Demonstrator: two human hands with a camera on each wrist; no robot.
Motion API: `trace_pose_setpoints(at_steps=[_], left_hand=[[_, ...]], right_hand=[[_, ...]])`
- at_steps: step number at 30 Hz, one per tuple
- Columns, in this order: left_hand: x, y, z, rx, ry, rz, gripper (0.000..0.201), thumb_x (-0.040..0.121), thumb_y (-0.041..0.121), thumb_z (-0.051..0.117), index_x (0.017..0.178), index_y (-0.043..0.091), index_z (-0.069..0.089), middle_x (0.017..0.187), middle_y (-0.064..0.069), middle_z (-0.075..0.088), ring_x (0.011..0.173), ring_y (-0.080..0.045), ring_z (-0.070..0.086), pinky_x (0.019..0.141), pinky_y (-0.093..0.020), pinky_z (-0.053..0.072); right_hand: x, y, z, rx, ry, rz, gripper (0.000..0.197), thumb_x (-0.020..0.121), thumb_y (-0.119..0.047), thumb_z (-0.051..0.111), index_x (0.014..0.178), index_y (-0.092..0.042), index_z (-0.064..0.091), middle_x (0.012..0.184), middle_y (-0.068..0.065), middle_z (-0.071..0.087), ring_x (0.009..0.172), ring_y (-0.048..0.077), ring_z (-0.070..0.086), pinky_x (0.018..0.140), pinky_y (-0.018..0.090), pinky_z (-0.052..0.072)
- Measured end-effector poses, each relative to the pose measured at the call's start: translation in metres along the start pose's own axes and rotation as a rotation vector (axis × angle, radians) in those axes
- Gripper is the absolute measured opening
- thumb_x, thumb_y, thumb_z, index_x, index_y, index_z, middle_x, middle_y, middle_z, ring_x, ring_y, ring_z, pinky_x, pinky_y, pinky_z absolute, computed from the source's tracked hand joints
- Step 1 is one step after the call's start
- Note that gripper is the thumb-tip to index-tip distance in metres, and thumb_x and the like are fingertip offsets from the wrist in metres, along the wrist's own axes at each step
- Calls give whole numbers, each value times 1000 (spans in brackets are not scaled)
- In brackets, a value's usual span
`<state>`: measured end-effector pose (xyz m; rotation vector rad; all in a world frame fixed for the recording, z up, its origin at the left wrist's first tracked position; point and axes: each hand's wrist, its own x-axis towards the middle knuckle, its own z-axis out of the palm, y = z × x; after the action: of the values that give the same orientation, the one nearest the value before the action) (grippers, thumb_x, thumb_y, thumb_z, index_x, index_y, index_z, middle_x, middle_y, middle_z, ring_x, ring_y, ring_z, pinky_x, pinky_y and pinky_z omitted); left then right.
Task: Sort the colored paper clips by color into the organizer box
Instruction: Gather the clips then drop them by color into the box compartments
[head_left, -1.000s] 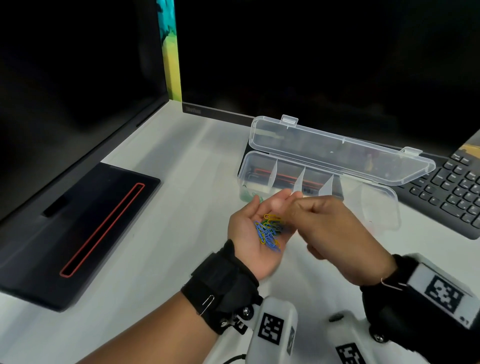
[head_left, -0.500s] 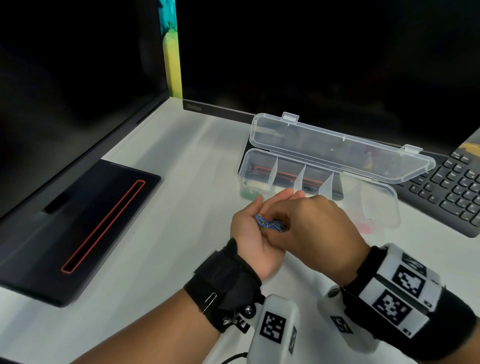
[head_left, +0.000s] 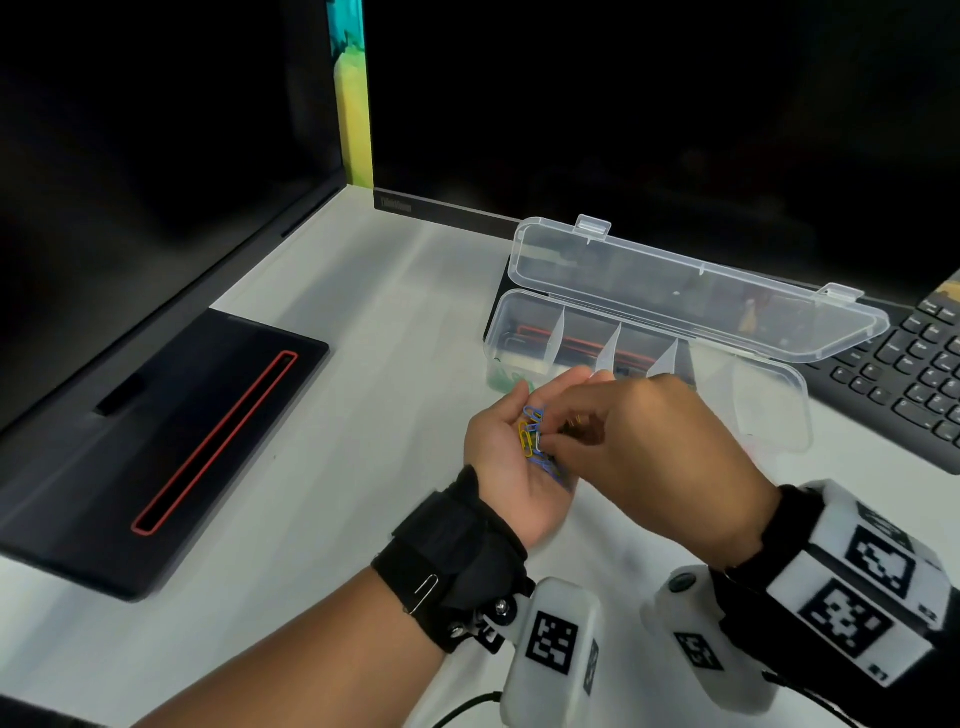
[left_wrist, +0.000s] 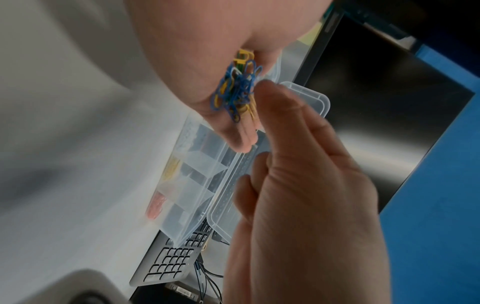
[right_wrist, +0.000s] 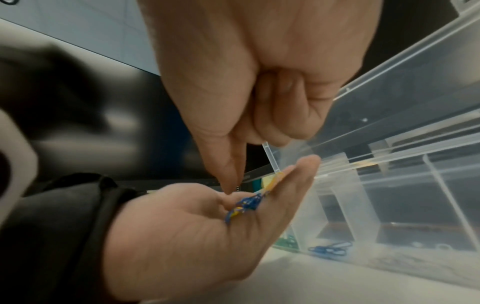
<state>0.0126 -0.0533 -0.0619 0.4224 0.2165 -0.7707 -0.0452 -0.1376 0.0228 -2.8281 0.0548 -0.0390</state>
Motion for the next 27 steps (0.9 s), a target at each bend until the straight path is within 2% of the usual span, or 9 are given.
trace_pose_setpoints(at_steps=[2, 5, 10, 14, 17, 19, 23, 25, 27], left_hand=[[-3, 1, 2, 15, 9, -3, 51, 101, 33, 29, 109, 0, 66, 112, -18, 69, 95, -29, 68, 99, -39, 44], [-4, 1, 3, 11, 18, 4, 49, 101, 32, 29, 110, -1, 65, 114, -19, 69, 106, -30, 64, 112, -41, 34], [-3, -1, 3, -31, 6, -19, 49, 101, 33, 31, 110, -1, 65, 116, -20, 68, 113, -31, 61, 110, -42, 36], [-4, -1, 2, -32, 8, -23, 48, 100, 33, 31, 111, 1, 65, 114, -18, 69, 113, -31, 61, 109, -43, 37], [-3, 0, 2, -38, 11, -9, 48, 100, 32, 32, 112, -1, 65, 117, -19, 67, 116, -32, 59, 110, -42, 35], [-2, 2, 3, -32, 19, 7, 48, 100, 31, 31, 110, -1, 66, 115, -20, 68, 108, -31, 63, 105, -41, 41], [-2, 3, 4, -12, 12, 19, 48, 101, 30, 30, 104, 0, 66, 101, -18, 73, 86, -27, 72, 80, -34, 56], [-3, 3, 5, -19, 0, 13, 47, 101, 29, 29, 106, -2, 64, 102, -19, 72, 85, -27, 73, 71, -32, 59], [-3, 3, 6, -34, -11, 7, 46, 101, 27, 30, 107, -4, 63, 103, -21, 71, 85, -29, 73, 69, -34, 61]], right_hand=[[-1, -4, 2, -146, -101, -3, 17, 82, -40, 55, 92, -40, 69, 82, -5, 67, 79, 24, 61, 68, 35, 52], [1, -7, 5, -300, -79, 44, 26, 86, -45, 49, 101, -33, 67, 88, 0, 65, 83, 27, 62, 65, 31, 47], [2, -16, 9, -395, -12, 89, 34, 91, -48, 43, 107, -27, 63, 86, 3, 54, 87, 29, 63, 62, 30, 37], [6, -18, 15, -340, 16, 139, 30, 91, -41, 43, 108, -26, 64, 97, 3, 60, 88, 30, 62, 63, 30, 37], [8, -15, 17, -275, 11, 164, 27, 87, -36, 46, 102, -26, 67, 92, 1, 59, 83, 28, 61, 62, 28, 38], [6, -12, 14, -228, 30, 164, 25, 84, -36, 49, 94, -26, 70, 84, 0, 61, 77, 27, 59, 61, 29, 44], [2, -4, 4, 28, 66, 148, 14, 78, -31, 64, 74, -26, 75, 76, 1, 71, 70, 22, 64, 64, 34, 52], [1, 2, 1, 176, 10, 170, 13, 78, -27, 70, 68, -22, 76, 63, -1, 67, 53, 10, 56, 53, 27, 47], [-3, 5, -3, 346, -40, 206, 12, 78, -23, 73, 67, -18, 76, 45, -7, 53, 39, 6, 41, 39, 14, 31]])
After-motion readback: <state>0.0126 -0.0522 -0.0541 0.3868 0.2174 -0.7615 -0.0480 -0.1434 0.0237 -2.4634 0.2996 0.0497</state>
